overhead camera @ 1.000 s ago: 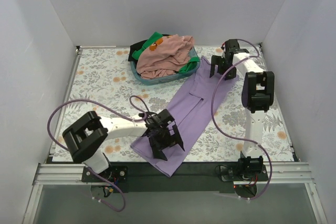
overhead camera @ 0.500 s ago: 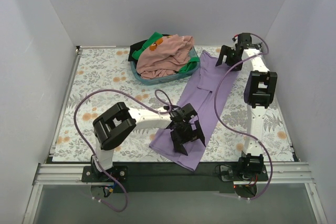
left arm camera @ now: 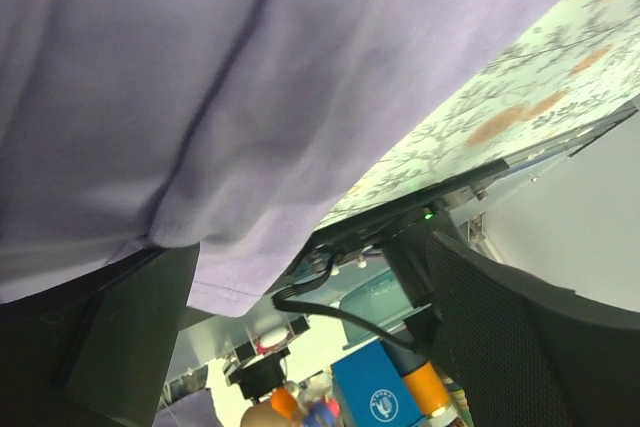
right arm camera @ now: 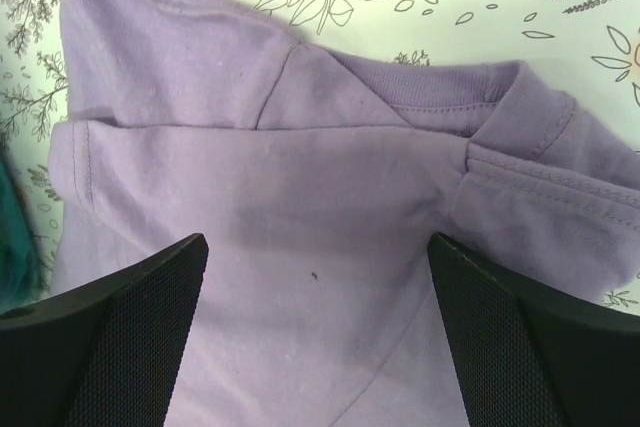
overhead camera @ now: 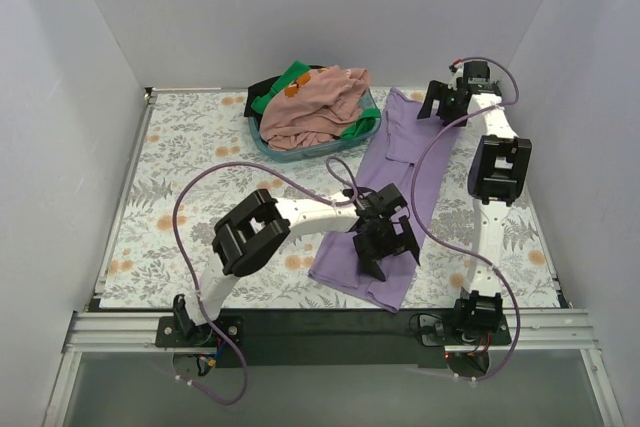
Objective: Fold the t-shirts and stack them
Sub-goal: Fold the tshirt
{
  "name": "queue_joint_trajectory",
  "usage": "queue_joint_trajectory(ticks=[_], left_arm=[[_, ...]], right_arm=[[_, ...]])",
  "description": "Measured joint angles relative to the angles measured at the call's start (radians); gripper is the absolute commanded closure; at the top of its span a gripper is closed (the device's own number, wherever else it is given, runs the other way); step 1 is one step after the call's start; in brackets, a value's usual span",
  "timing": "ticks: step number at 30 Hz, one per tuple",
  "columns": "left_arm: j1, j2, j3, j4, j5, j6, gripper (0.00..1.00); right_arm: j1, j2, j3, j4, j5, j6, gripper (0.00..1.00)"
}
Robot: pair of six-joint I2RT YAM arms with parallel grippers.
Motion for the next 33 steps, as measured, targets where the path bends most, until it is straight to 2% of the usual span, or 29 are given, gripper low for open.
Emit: queue_joint_trajectory(ticks=[4, 6, 10, 13, 17, 23, 26, 30, 31, 33], left_arm=[[-0.008, 0.047, 0.104, -0.040, -0.029, 0.012, 0.02], [-0.013, 0.053, 0.143, -0.052, -0.056, 0.012, 0.02], [-0.021, 0.051, 0.220, -0.060, -0.064, 0.023, 0.02], [-0.024, 0.024, 0.214, -0.068, -0.071, 0.058, 0.02], [-0.025, -0.143, 0.029, -0.089, -0.141, 0.099, 0.02], [-0.008, -0.573, -0.311, -0.207, -0.339, 0.082, 0.02], [0.048, -0.752, -0.454, -0.225, -0.408, 0.068, 0.02], [0.171, -0.866, -0.629, -0.225, -0.434, 0.067, 0.03], [0.201, -0.873, -0.669, -0.221, -0.436, 0.069, 0.08], [0.232, -0.867, -0.731, -0.212, -0.433, 0.077, 0.11]], right_arm=[[-0.002, -0.047, -0.051, 0.008, -0.021, -0.021, 0.02], [-0.001, -0.121, -0.125, 0.008, -0.019, -0.019, 0.02], [0.008, -0.375, -0.315, 0.005, -0.001, 0.002, 0.02], [0.032, -0.597, -0.469, 0.033, 0.030, 0.012, 0.02], [0.135, -0.900, -0.742, 0.051, 0.139, 0.040, 0.02], [0.334, -1.290, -1.206, 0.031, 0.272, 0.170, 0.02], [0.425, -1.454, -1.363, -0.031, 0.343, 0.249, 0.01], [0.663, -1.628, -1.481, -0.086, 0.399, 0.357, 0.02], [0.719, -1.648, -1.504, -0.092, 0.410, 0.382, 0.02], [0.877, -1.659, -1.554, -0.106, 0.430, 0.457, 0.01]])
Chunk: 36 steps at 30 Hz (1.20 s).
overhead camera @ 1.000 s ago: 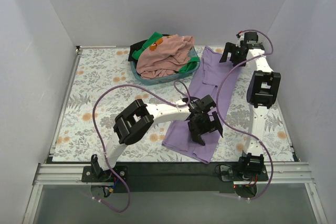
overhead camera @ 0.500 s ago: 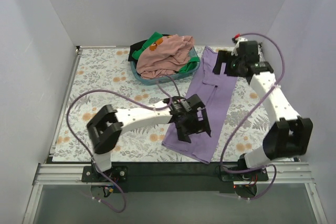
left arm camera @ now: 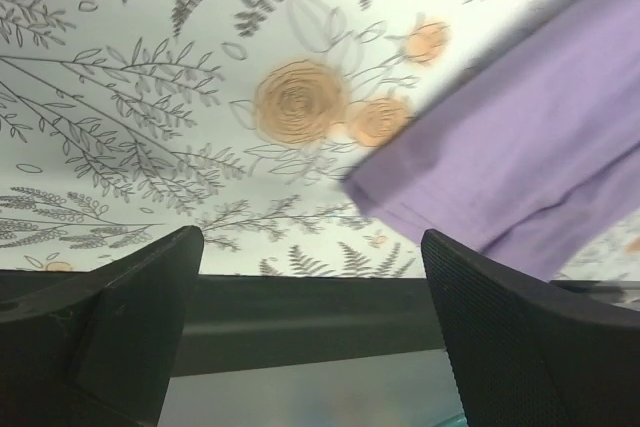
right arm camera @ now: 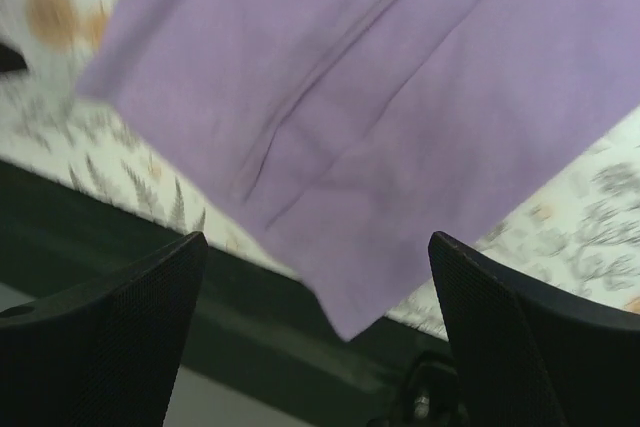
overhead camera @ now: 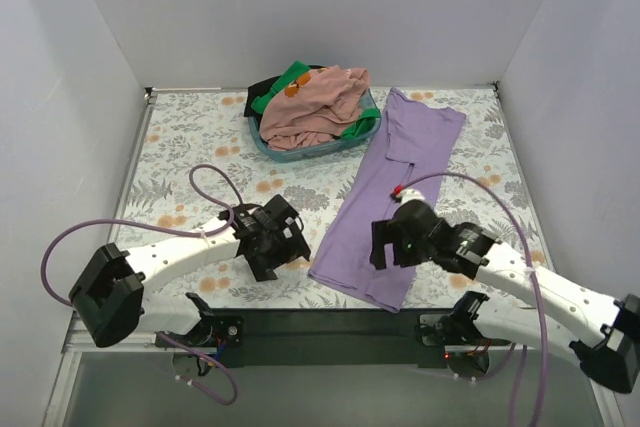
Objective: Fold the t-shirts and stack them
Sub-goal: Fold the tshirt
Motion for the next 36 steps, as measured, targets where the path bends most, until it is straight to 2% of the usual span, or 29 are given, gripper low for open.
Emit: queue_joint_trajectory(ticks=[4, 6, 8, 12, 18, 21, 24, 25, 26, 27, 28, 30, 32, 36], left_arm=[[0.001, 0.059, -0.020, 0.040, 0.049, 0.017, 0.27], [0.000, 0.089, -0.021, 0.071, 0.073, 0.022, 0.39], [0.000, 0.113, -0.025, 0.104, 0.097, 0.027, 0.42], [0.000, 0.145, -0.055, 0.177, 0.143, 0.029, 0.48], [-0.001, 0.213, -0.051, 0.243, 0.197, 0.037, 0.51], [-0.002, 0.253, -0.034, 0.269, 0.240, 0.049, 0.61], [-0.010, 0.298, -0.017, 0.300, 0.282, 0.061, 0.76], [-0.016, 0.310, -0.014, 0.311, 0.294, 0.063, 0.86], [-0.024, 0.320, -0.013, 0.323, 0.304, 0.062, 1.00], [-0.034, 0.329, -0.013, 0.332, 0.308, 0.063, 1.00], [-0.044, 0.338, -0.013, 0.345, 0.319, 0.061, 1.00], [-0.067, 0.345, -0.013, 0.366, 0.330, 0.054, 1.00], [-0.094, 0.348, -0.014, 0.382, 0.332, 0.043, 1.00], [-0.152, 0.349, -0.031, 0.427, 0.336, -0.010, 1.00]], right_arm=[[0.349, 0.144, -0.009, -0.055, 0.058, 0.137, 0.02], [0.472, 0.267, 0.021, -0.101, 0.082, 0.197, 0.02], [0.549, 0.365, 0.060, -0.157, 0.113, 0.247, 0.02], [0.589, 0.438, 0.098, -0.225, 0.170, 0.305, 0.02], [0.589, 0.460, 0.090, -0.259, 0.205, 0.334, 0.06], [0.579, 0.465, 0.056, -0.246, 0.203, 0.332, 0.13], [0.552, 0.470, 0.002, -0.212, 0.195, 0.323, 0.28], [0.537, 0.470, -0.017, -0.197, 0.189, 0.320, 0.41], [0.517, 0.468, -0.031, -0.183, 0.163, 0.307, 0.47], [0.500, 0.463, -0.046, -0.160, 0.134, 0.301, 0.51], [0.484, 0.454, -0.054, -0.143, 0.108, 0.292, 0.63], [0.459, 0.434, -0.072, -0.125, 0.067, 0.278, 0.72], [0.445, 0.399, -0.094, -0.128, 0.055, 0.270, 0.98], [0.432, 0.278, -0.163, -0.107, 0.046, 0.318, 0.99]])
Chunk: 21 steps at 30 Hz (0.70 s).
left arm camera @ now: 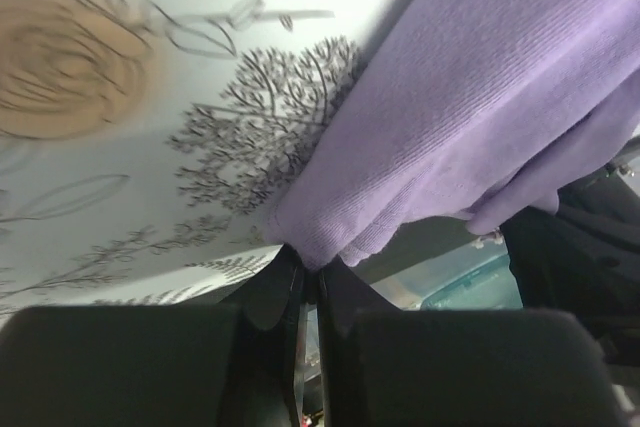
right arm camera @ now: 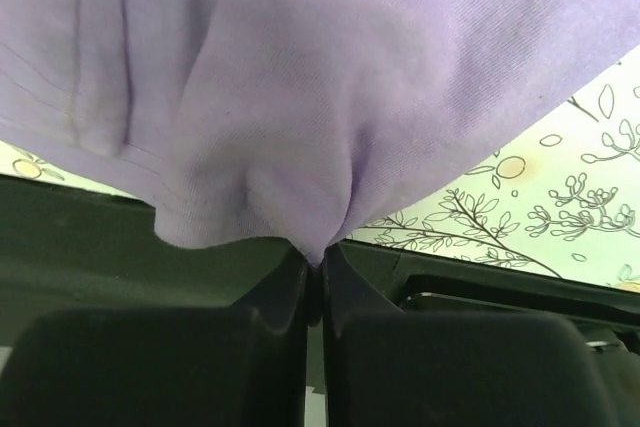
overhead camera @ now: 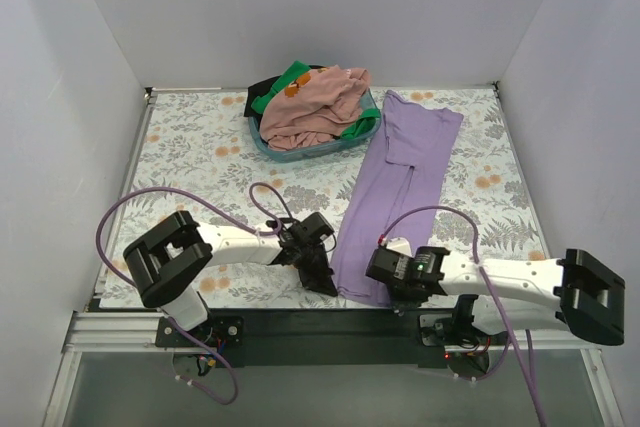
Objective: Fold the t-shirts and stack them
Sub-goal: Fold the tshirt
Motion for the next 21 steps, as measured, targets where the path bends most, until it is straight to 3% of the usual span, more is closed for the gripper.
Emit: queue_joint_trajectory(ticks=[6, 12, 16, 21], left_arm=[[-0.047, 0.000, -0.023, 0.058, 0.016, -0.052, 1.00], [-0.051, 0.010, -0.005, 0.044, 0.017, -0.060, 1.00], [-0.050, 0.053, 0.083, -0.040, -0.016, -0.040, 1.00], [-0.002, 0.128, 0.276, -0.163, -0.077, 0.016, 1.00]], right_arm=[[-0.001, -0.168, -0.090, 0.003, -0.010, 0.069, 0.99], [-0.003, -0.172, -0.073, -0.055, 0.007, 0.092, 0.99], [-0.051, -0.159, 0.011, -0.109, 0.065, 0.084, 0.99], [-0.225, -0.148, 0.100, -0.117, 0.137, 0.004, 0.99]])
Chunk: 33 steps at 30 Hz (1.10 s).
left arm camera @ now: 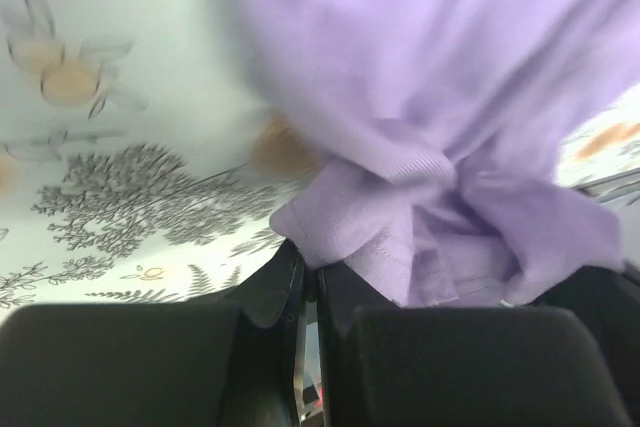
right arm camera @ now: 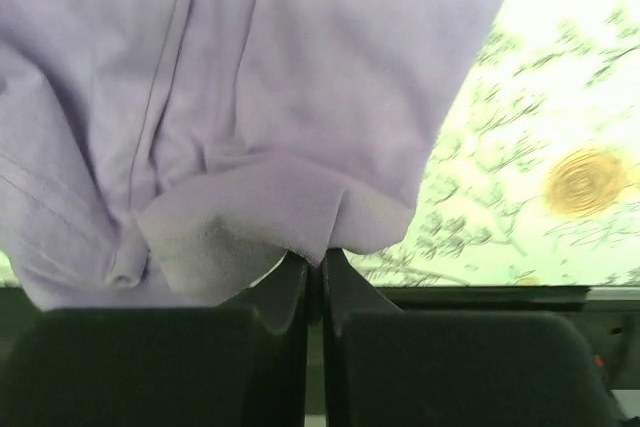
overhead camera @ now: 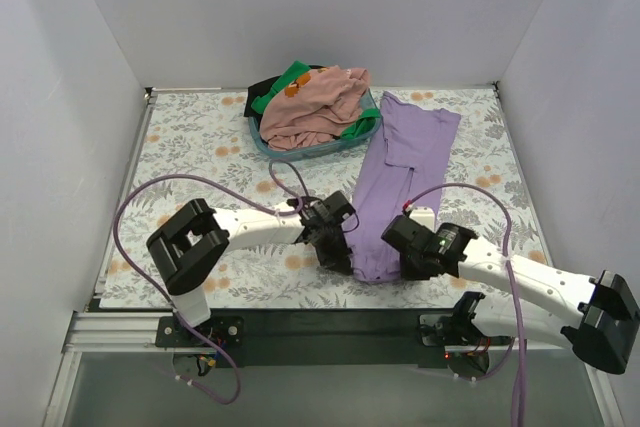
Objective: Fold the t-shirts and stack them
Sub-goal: Fold the tshirt
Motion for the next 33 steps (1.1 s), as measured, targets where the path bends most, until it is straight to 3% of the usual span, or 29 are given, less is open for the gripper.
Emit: queue_joint_trajectory(ticks=[6, 17, 26, 33], left_arm=[[0.094, 0.068, 0.214, -0.077, -0.045, 0.079, 1.00], [0.184, 0.460, 0.761, -0.196, -0.138, 0.212, 1.00], [0.234, 0.520, 0.898, -0.181, -0.212, 0.249, 1.00], [0.254, 0.603, 0.987, -0.103, -0.206, 0.254, 1.00]], right_arm=[[-0.201, 0.035, 0.079, 0.016, 0.039, -0.139, 0.99], [-0.567, 0.206, 0.203, 0.175, -0.029, -0.415, 0.99], [-0.730, 0.380, 0.345, 0.288, -0.124, -0.552, 0.99], [-0.788, 0.475, 0.398, 0.346, -0.169, -0.610, 0.99]])
